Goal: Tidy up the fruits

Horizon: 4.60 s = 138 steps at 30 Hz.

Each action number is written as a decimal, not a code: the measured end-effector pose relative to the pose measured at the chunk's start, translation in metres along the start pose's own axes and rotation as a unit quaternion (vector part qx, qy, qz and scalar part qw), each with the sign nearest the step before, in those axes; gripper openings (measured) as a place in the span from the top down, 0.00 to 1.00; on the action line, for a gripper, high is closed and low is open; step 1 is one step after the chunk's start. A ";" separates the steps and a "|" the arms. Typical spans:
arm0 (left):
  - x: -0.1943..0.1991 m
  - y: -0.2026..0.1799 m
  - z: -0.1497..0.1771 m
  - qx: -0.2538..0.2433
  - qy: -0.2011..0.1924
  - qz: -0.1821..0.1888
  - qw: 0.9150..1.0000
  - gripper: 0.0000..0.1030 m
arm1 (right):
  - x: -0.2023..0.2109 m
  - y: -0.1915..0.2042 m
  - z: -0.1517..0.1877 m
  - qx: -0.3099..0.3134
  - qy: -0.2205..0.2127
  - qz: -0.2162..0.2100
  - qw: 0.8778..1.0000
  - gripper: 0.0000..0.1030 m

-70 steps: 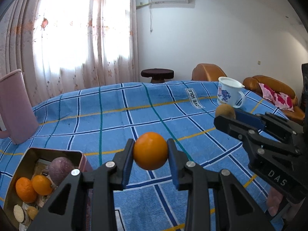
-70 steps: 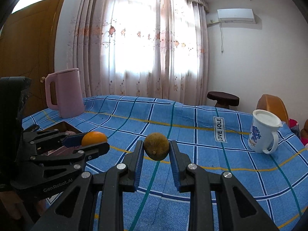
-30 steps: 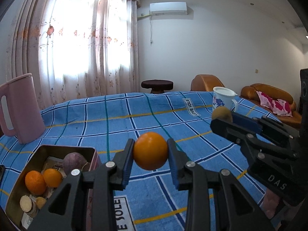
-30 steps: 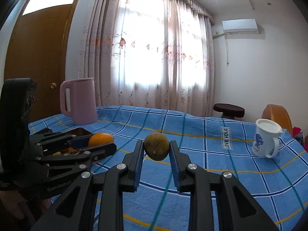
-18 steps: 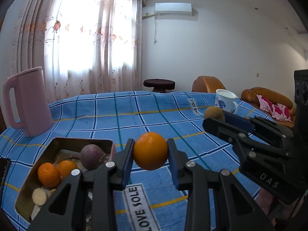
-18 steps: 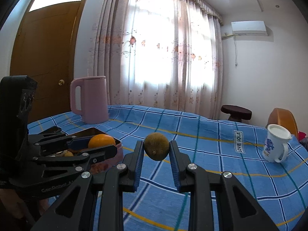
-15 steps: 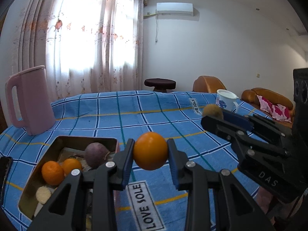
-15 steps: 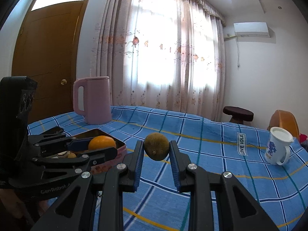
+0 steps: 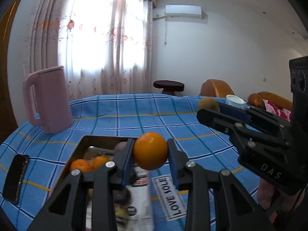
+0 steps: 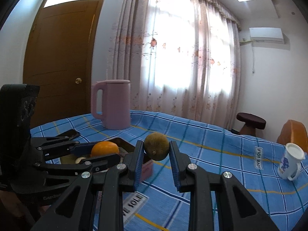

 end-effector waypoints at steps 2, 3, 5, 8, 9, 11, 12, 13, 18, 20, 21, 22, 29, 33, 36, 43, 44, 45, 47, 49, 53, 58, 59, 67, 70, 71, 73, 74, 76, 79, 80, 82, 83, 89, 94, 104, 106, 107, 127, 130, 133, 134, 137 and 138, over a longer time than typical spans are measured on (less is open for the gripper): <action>0.002 0.008 0.001 0.003 0.004 -0.007 1.000 0.66 | -0.007 0.010 -0.001 0.006 0.008 -0.007 1.000 0.72; 0.002 0.012 0.002 0.004 0.006 -0.009 1.000 0.66 | -0.010 0.016 -0.001 0.010 0.013 -0.011 1.000 0.72; 0.003 0.021 0.005 0.008 0.010 -0.014 1.000 0.66 | -0.016 0.026 0.000 0.019 0.018 -0.018 1.000 0.72; 0.003 0.036 0.009 0.015 0.016 -0.024 0.999 0.66 | -0.025 0.039 0.004 0.026 0.028 -0.028 0.999 0.72; 0.004 0.041 0.011 0.018 0.018 -0.027 0.999 0.66 | -0.029 0.043 0.005 0.027 0.032 -0.031 0.999 0.72; 0.005 0.049 0.015 0.025 0.020 -0.033 0.999 0.66 | -0.037 0.051 0.009 0.027 0.043 -0.037 0.998 0.72; 0.005 0.055 0.017 0.028 0.024 -0.038 0.999 0.66 | -0.039 0.053 0.011 0.027 0.047 -0.039 0.998 0.72; 0.004 0.059 0.019 0.031 0.026 -0.043 0.998 0.66 | -0.043 0.057 0.014 0.026 0.053 -0.043 0.997 0.72; 0.003 0.076 0.030 0.040 0.040 -0.058 0.997 0.66 | -0.058 0.071 0.029 0.031 0.081 -0.055 0.995 0.72; 0.004 0.081 0.035 0.045 0.044 -0.059 0.996 0.66 | -0.062 0.074 0.033 0.030 0.092 -0.060 0.994 0.72; 0.003 0.084 0.038 0.047 0.047 -0.061 0.996 0.66 | -0.064 0.075 0.036 0.028 0.098 -0.063 0.993 0.72; 0.003 0.085 0.040 0.049 0.049 -0.060 0.996 0.66 | -0.067 0.077 0.040 0.027 0.107 -0.066 0.992 0.72; -0.001 0.088 0.048 0.054 0.061 -0.054 0.995 0.66 | -0.075 0.084 0.052 0.033 0.138 -0.074 0.987 0.72; -0.001 0.089 0.052 0.056 0.067 -0.058 0.994 0.65 | -0.078 0.087 0.057 0.030 0.152 -0.083 0.984 0.72; -0.001 0.090 0.053 0.055 0.067 -0.064 0.994 0.65 | -0.079 0.087 0.059 0.031 0.156 -0.078 0.984 0.70; 0.006 0.095 0.052 0.056 0.060 -0.084 0.993 0.46 | -0.076 0.079 0.056 0.019 0.150 -0.070 0.986 0.52; 0.007 0.096 0.052 0.057 0.059 -0.085 0.993 0.42 | -0.075 0.078 0.055 0.017 0.148 -0.068 0.987 0.49; 0.008 0.097 0.052 0.058 0.057 -0.086 0.993 0.40 | -0.074 0.076 0.055 0.015 0.145 -0.066 0.987 0.47; 0.011 0.097 0.051 0.059 0.053 -0.088 0.993 0.34 | -0.070 0.073 0.053 0.013 0.140 -0.061 0.988 0.43; 0.013 0.096 0.050 0.055 0.049 -0.090 0.993 0.31 | -0.066 0.071 0.050 0.013 0.134 -0.055 0.989 0.42; 0.018 0.092 0.047 0.049 0.041 -0.088 0.994 0.23 | -0.057 0.065 0.045 0.008 0.122 -0.045 0.991 0.40; 0.025 0.088 0.042 0.043 0.028 -0.092 0.994 0.11 | -0.045 0.050 0.037 -0.005 0.106 -0.023 0.994 0.34; 0.026 0.088 0.041 0.044 0.025 -0.093 0.994 0.10 | -0.042 0.048 0.036 -0.007 0.102 -0.020 0.995 0.34; 0.032 0.081 0.035 0.037 0.014 -0.090 0.995 0.07 | -0.022 0.034 0.028 -0.022 0.082 -0.002 0.996 0.34; 0.035 0.077 0.033 0.034 0.010 -0.087 0.996 0.06 | -0.016 0.031 0.027 -0.024 0.078 0.005 0.997 0.33; 0.035 0.075 0.033 0.033 0.009 -0.087 0.996 0.04 | -0.013 0.029 0.027 -0.025 0.078 0.008 0.997 0.33; 0.036 0.072 0.032 0.032 0.006 -0.086 0.996 0.03 | -0.010 0.026 0.026 -0.026 0.076 0.010 0.997 0.33; 0.036 0.071 0.032 0.031 0.006 -0.084 0.996 0.03 | -0.008 0.025 0.026 -0.027 0.075 0.012 0.997 0.33; 0.037 0.068 0.031 0.028 0.007 -0.082 0.996 0.03 | -0.005 0.023 0.024 -0.031 0.072 0.014 0.997 0.33; 0.037 0.065 0.030 0.026 0.005 -0.080 0.996 0.03 | 0.000 0.022 0.021 -0.033 0.066 0.015 0.997 0.33; 0.038 0.064 0.029 0.025 0.005 -0.080 0.996 0.03 | 0.001 0.022 0.020 -0.033 0.064 0.016 0.997 0.33; 0.040 0.062 0.028 0.022 0.003 -0.081 0.996 0.03 | 0.004 0.023 0.019 -0.032 0.061 0.016 0.997 0.33; 0.040 0.061 0.027 0.022 0.002 -0.081 0.996 0.03 | 0.005 0.023 0.019 -0.031 0.060 0.016 0.998 0.33; 0.040 0.057 0.026 0.019 0.001 -0.081 0.997 0.02 | 0.010 0.019 0.019 -0.031 0.057 0.020 0.998 0.32; 0.038 0.052 0.025 0.014 0.002 -0.079 0.997 0.02 | 0.014 0.014 0.019 -0.036 0.055 0.024 0.998 0.32; 0.037 0.049 0.025 0.011 0.004 -0.079 0.997 0.00 | 0.016 0.011 0.019 -0.038 0.052 0.026 0.998 0.32; 0.036 0.048 0.025 0.010 0.005 -0.080 0.997 0.00 | 0.017 0.010 0.019 -0.037 0.051 0.028 0.998 0.32; 0.036 0.048 0.024 0.010 0.005 -0.080 0.997 0.00 | 0.018 0.010 0.019 -0.037 0.051 0.028 0.998 0.32; 0.042 0.040 0.016 0.000 -0.008 -0.092 0.996 0.00 | 0.035 -0.008 0.010 -0.035 0.025 0.055 0.998 0.31; 0.039 0.039 0.017 0.002 -0.004 -0.086 0.996 0.00 | 0.033 -0.011 0.013 -0.039 0.028 0.057 0.997 0.31; 0.036 0.038 0.019 0.002 0.001 -0.080 0.997 0.00 | 0.031 -0.012 0.016 -0.041 0.033 0.058 0.997 0.31; 0.036 0.038 0.020 0.003 0.001 -0.078 0.997 0.00 | 0.030 -0.012 0.017 -0.041 0.034 0.058 0.997 0.31; 0.036 0.037 0.021 0.005 0.002 -0.072 0.997 0.00 | 0.028 -0.016 0.021 -0.042 0.038 0.062 0.996 0.31; 0.036 0.037 0.020 0.005 0.000 -0.069 0.998 0.00 | 0.027 -0.017 0.022 -0.043 0.042 0.064 0.996 0.31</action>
Point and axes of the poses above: each gripper's, at about its wrist camera, not at the fingertips, and x roughly against the way its jaws point, y to its left, z to its underside, the point moved 5 cm from there along -x, roughly the way its jaws point, and after that the axes turned 8 degrees about -x, right-handed, at the moved point
